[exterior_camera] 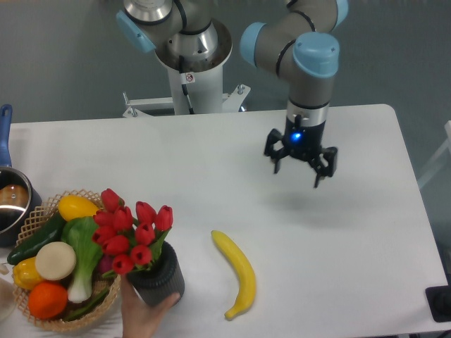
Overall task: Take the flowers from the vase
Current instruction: 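Move the open gripper down toward the red tulip stems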
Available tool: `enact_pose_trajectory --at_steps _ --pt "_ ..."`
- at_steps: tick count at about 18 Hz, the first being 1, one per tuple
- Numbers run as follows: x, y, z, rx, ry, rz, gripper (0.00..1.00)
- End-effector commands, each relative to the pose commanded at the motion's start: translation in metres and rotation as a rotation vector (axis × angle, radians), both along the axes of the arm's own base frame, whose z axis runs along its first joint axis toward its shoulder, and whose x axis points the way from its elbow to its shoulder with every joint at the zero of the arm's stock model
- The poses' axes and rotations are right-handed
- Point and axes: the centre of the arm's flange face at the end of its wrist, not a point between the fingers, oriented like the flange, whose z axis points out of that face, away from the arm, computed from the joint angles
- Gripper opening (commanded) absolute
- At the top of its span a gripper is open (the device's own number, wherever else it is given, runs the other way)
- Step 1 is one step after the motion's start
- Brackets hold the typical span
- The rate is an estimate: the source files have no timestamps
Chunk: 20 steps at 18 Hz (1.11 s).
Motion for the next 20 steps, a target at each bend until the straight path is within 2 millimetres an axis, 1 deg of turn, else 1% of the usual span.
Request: enact_pose_trajectory --at_steps 1,3,4,5,7,9,11,12,13,15,18,20 --pt "0.003 0.006 -0.001 0.024 -0.017 -0.015 1.0" --pt "0.019 0.025 0.0 0.073 -0.045 -0.064 1.0" --pt "0.03 0.04 0.005 0.16 -0.086 -0.111 1.0" --pt "0.037 0.049 0.008 0.23 -0.126 -0.141 1.0" --pt "0.042 0.058 0.012 0.343 -0.195 -0.173 1.0" --pt "0.042 0.066 0.015 0.409 -0.236 -0.195 1.0" --pt "0.044 0.084 0.014 0.455 -0.269 -0.231 1.0" --pt "0.045 0.097 0.012 0.475 -0.288 -0.255 1.0" --pt "0.045 0.103 0.011 0.483 -0.292 -0.267 1.0" --pt "0.046 0.108 0.014 0.496 -0.28 -0.29 1.0" --pt "0.064 0.117 0.008 0.513 -0.267 -0.358 1.0" --pt "0.071 0.124 0.006 0.517 -0.267 -0.378 1.0"
